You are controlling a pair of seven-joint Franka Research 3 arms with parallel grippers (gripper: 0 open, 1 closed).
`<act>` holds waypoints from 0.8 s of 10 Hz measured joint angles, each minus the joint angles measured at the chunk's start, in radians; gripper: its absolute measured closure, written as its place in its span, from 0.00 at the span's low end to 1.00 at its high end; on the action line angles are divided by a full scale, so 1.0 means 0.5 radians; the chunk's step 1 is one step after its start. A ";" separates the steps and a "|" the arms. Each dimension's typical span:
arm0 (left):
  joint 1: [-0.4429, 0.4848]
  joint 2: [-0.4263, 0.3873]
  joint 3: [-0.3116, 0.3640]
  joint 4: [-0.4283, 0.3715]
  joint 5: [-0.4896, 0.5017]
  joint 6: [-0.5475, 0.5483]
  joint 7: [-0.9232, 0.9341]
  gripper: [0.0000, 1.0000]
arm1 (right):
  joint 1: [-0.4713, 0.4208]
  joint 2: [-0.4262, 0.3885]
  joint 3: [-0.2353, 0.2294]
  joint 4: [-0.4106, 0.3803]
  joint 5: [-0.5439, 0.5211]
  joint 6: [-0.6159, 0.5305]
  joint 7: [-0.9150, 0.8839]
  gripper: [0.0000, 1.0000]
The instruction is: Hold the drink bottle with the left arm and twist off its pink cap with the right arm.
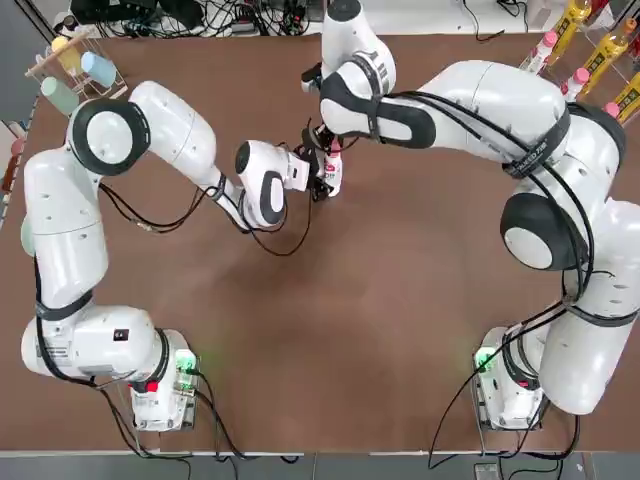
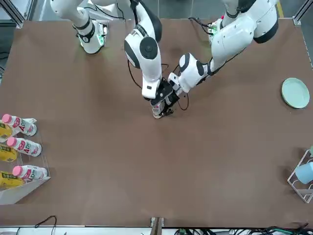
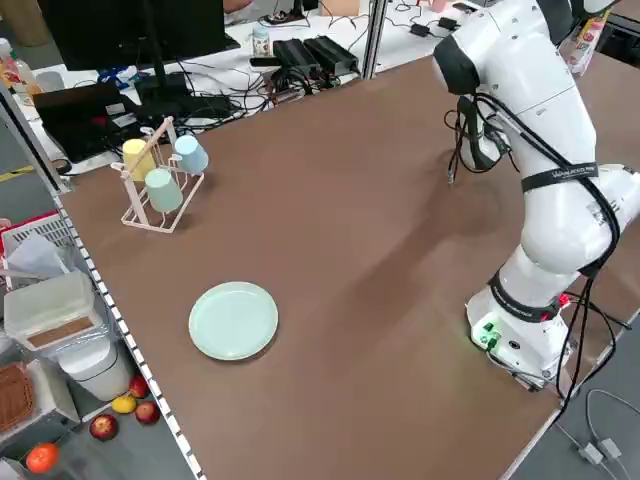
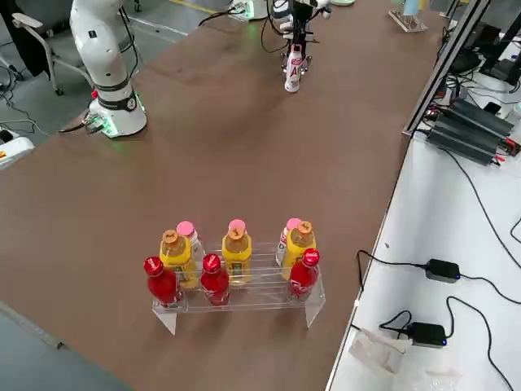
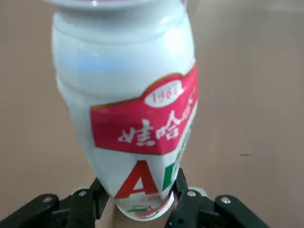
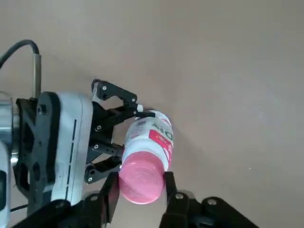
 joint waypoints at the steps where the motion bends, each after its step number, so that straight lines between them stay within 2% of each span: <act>1: 0.003 0.002 -0.001 0.000 0.003 0.000 0.000 0.43 | 0.000 0.000 0.000 0.000 0.001 0.000 -0.001 0.57; 3: 0.016 0.013 -0.010 -0.001 0.010 0.000 0.002 0.43 | 0.000 0.000 -0.001 0.000 0.001 0.004 -0.015 0.57; 8: 0.061 0.049 -0.029 -0.006 0.087 0.000 0.005 0.43 | 0.000 0.000 -0.001 0.000 0.002 0.006 -0.323 0.57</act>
